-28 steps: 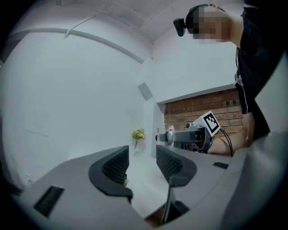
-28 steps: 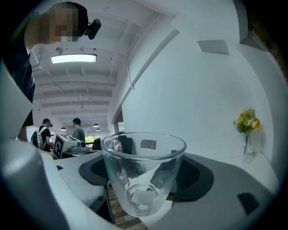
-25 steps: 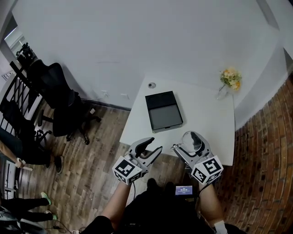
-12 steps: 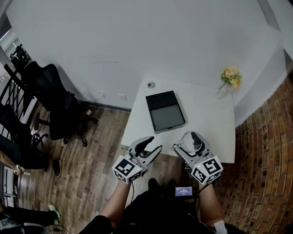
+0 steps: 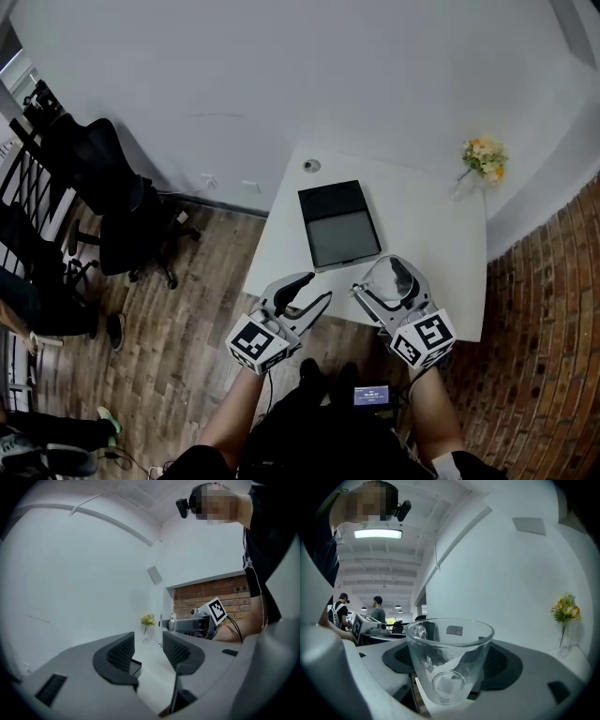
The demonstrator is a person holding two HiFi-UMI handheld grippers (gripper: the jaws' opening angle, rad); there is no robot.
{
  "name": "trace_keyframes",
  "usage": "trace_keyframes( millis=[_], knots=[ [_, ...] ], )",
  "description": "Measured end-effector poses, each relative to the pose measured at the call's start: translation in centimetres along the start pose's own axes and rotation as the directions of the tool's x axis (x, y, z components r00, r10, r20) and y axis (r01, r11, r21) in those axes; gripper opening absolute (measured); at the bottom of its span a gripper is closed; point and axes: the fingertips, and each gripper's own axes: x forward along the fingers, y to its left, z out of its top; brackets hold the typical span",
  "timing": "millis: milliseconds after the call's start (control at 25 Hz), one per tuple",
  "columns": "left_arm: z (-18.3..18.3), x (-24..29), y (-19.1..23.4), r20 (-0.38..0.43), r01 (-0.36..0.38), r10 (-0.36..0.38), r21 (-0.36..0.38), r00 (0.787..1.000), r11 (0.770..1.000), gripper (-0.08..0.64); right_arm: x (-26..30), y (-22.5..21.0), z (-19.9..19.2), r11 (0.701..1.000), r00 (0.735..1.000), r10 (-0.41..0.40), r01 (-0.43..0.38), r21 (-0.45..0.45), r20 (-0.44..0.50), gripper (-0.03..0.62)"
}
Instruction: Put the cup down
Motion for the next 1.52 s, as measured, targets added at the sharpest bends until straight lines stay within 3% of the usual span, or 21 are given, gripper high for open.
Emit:
trace_keyframes(
  millis=[560, 1520],
  knots=[
    [0.0, 4.0, 3.5, -0.001, -0.025, 0.025, 0.002, 1.000, 1.000, 0.181, 7.0, -5.1, -1.4, 0.998, 0.998, 0.058, -0.058, -0.017, -0.002, 0.409],
    [-2.6, 6.2, 7.3, -0.014, -0.066, 0.066, 0.000, 0.998, 0.998, 0.180, 15.7, -11.8, -3.8, 0.998, 0.998, 0.065, -0.065, -0.007, -0.001, 0.410]
  ],
)
